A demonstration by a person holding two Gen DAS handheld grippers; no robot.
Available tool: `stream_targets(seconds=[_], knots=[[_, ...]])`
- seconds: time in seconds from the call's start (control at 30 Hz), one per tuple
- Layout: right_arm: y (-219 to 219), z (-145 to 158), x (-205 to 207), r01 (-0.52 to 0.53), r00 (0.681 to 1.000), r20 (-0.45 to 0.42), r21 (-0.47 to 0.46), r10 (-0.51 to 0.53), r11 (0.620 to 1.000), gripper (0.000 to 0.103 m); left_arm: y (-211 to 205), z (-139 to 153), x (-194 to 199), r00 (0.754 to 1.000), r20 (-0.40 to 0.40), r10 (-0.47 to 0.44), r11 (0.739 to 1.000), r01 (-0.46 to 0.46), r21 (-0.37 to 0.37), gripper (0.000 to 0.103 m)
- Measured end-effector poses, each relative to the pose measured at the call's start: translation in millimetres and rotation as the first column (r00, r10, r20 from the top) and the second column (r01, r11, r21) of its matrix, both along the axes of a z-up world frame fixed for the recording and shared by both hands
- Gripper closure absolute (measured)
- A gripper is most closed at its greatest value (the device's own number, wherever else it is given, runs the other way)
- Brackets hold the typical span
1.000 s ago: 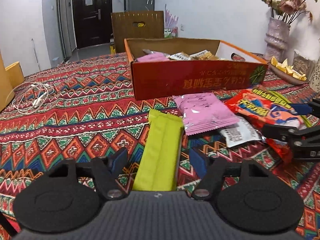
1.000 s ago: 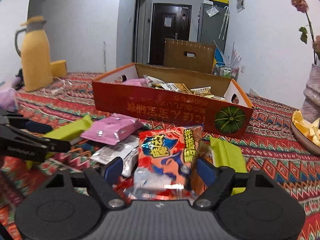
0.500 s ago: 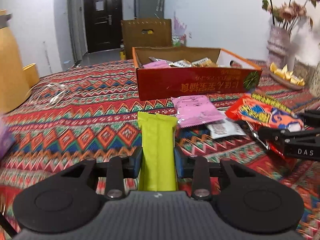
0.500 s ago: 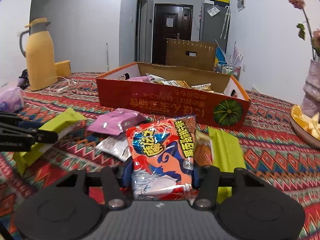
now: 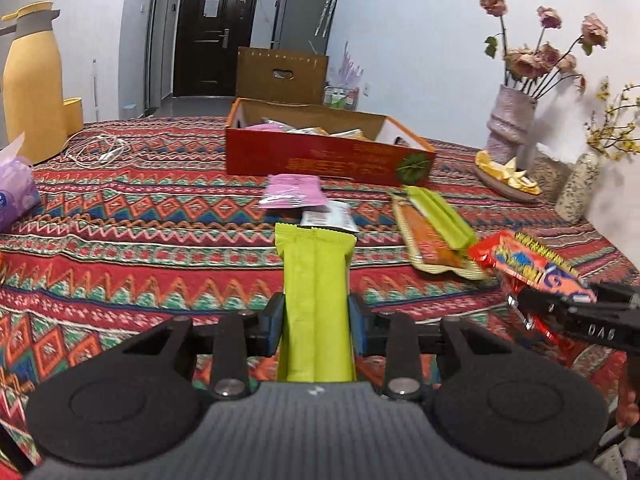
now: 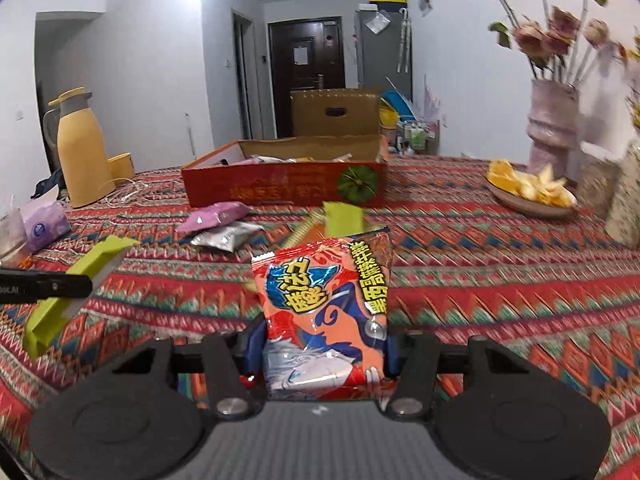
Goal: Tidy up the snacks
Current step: 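Carry the yellow-green bar and red chip bag into the box and release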
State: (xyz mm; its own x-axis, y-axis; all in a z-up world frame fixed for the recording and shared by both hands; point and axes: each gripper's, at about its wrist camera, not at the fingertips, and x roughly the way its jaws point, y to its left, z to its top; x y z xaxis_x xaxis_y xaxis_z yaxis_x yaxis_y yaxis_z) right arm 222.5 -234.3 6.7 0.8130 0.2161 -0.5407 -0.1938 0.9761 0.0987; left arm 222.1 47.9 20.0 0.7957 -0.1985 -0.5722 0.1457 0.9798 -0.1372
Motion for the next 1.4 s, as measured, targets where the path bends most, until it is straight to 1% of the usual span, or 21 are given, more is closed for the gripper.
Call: stream_targets(seconds=[0.17,0.3,0.37,0.43,0.47,0.53,0.6,0.7,0.8,0.87,0.93,0.97,1.03,1.07,1.13,1.2,1.33,1.4], knots=[[-18.3,-2.0,-14.3,0.015,1.000,-0.004,0.026,-0.015,1.000,0.050,-19.7,8.1,-10.3,1.000,0.017,-0.026,1.000,0.026,-0.013,0.069],[-29.9,0.1,-16.8,0.015,1.000,0.007,0.045,-0.016,0.999,0.050,-30.8,13.8,-8.3,0.999,0.025,-0.042,0.999,0.042,-0.022,0.069],[-34.2,2.4,-13.9,0.005,1.000,0.014,0.057,-0.006,0.998,0.050,-35.4,17.1,-2.2,0.998,0.028,-0.050,0.998,0.051,-0.028,0.069],[-38.9,8.3,-5.8,-0.018,1.000,0.024,0.095,0.016,0.995,0.050,-37.8,22.8,8.9,0.997,0.032,-0.064,0.997,0.065,-0.039,0.069],[-42.0,13.8,1.1,-0.035,0.999,0.034,0.119,0.031,0.992,0.050,-39.7,28.1,18.1,0.997,0.044,-0.069,0.997,0.071,-0.038,0.069],[-44.0,25.5,15.8,-0.057,0.997,0.066,0.136,0.048,0.989,0.050,-42.6,40.1,37.4,0.995,0.075,-0.072,0.997,0.074,-0.024,0.069],[-45.2,40.6,38.5,-0.082,0.992,0.107,0.140,0.067,0.987,0.050,-46.1,52.6,62.4,0.992,0.099,-0.073,0.997,0.074,-0.011,0.069],[-43.5,56.9,77.6,-0.116,0.987,0.129,0.150,0.097,0.982,0.050,-52.1,69.9,103.7,0.988,0.124,-0.090,0.996,0.092,-0.010,0.069],[-40.4,70.2,127.3,-0.146,0.985,0.116,0.169,0.128,0.975,0.050,-55.5,82.6,151.3,0.987,0.124,-0.105,0.994,0.109,-0.026,0.069],[-36.9,78.0,164.1,-0.159,0.985,0.102,0.173,0.143,0.972,0.050,-58.1,88.0,187.3,0.988,0.111,-0.106,0.993,0.111,-0.042,0.069],[-33.1,81.5,203.9,-0.161,0.986,0.078,0.204,0.148,0.966,0.050,-60.5,89.1,219.0,0.991,0.093,-0.099,0.993,0.104,-0.055,0.069],[-30.1,80.4,227.9,-0.172,0.985,0.053,0.234,0.164,0.957,0.050,-61.5,89.3,236.8,0.993,0.073,-0.096,0.992,0.101,-0.070,0.069],[-21.1,74.8,267.3,-0.168,0.985,-0.003,0.263,0.175,0.950,0.050,-62.7,88.7,271.8,0.994,0.039,-0.102,0.989,0.106,-0.108,0.069],[-14.5,71.7,286.5,-0.169,0.983,-0.027,0.261,0.182,0.950,0.050,-63.1,88.6,288.2,0.993,0.026,-0.116,0.985,0.118,-0.125,0.069],[-5.0,64.1,318.2,-0.154,0.982,-0.069,0.251,0.177,0.955,0.050,-61.7,86.6,315.8,0.994,0.007,-0.109,0.981,0.109,-0.158,0.069],[5.6,54.9,350.8,-0.138,0.978,-0.119,0.241,0.170,0.961,0.050,-62.3,82.4,338.0,0.995,-0.001,-0.100,0.983,0.098,-0.153,0.069],[30.6,33.4,393.6,-0.112,0.970,-0.196,0.151,0.141,0.982,0.050,-66.0,66.9,378.8,0.997,-0.044,-0.068,0.990,0.062,-0.128,0.069],[39.9,21.2,407.5,-0.092,0.967,-0.225,0.111,0.116,0.989,0.050,-65.9,54.7,398.5,0.995,-0.085,-0.056,0.990,0.044,-0.131,0.069]])
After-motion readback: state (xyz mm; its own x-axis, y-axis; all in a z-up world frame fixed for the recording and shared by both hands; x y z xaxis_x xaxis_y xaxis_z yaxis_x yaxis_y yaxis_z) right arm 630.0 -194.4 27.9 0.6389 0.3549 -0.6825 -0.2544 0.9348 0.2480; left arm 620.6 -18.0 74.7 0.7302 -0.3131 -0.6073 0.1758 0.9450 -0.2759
